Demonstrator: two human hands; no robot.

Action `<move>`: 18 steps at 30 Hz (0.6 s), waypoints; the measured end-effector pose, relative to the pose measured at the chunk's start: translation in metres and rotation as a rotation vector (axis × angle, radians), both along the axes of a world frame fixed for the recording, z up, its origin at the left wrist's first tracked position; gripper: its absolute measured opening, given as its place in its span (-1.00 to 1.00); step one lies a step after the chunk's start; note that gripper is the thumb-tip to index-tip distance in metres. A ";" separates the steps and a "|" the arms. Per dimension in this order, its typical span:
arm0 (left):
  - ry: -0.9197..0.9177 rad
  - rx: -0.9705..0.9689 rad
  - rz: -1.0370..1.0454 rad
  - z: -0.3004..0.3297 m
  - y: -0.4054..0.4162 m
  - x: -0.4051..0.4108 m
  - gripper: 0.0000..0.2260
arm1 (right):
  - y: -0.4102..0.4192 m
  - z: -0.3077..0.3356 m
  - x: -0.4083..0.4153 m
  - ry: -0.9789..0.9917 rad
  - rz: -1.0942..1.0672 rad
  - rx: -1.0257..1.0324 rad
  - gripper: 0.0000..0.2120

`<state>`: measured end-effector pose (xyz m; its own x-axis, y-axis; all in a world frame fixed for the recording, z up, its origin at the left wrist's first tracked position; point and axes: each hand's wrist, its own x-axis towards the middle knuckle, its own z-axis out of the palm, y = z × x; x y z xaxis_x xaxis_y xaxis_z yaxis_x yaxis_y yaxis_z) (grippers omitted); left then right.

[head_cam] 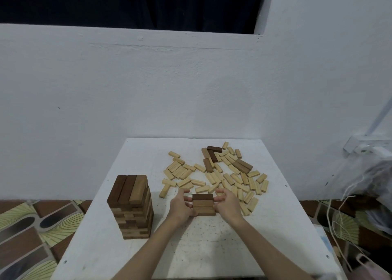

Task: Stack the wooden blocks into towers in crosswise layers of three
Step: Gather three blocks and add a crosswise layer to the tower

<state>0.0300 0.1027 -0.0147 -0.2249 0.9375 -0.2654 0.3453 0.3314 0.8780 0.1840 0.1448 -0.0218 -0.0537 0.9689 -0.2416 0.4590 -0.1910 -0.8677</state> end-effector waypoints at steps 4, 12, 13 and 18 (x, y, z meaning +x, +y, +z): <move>-0.004 -0.001 0.010 0.000 0.000 0.000 -0.40 | 0.001 -0.003 0.001 0.025 -0.006 -0.007 -0.58; 0.003 0.028 0.037 -0.002 -0.001 -0.001 -0.43 | 0.000 -0.008 -0.001 0.052 -0.058 0.005 -0.61; 0.003 0.029 0.040 -0.002 -0.001 -0.001 -0.43 | 0.000 -0.009 -0.001 0.052 -0.059 0.006 -0.61; -0.004 0.045 0.067 -0.003 -0.001 -0.002 -0.41 | 0.000 -0.008 -0.001 0.041 -0.095 0.017 -0.64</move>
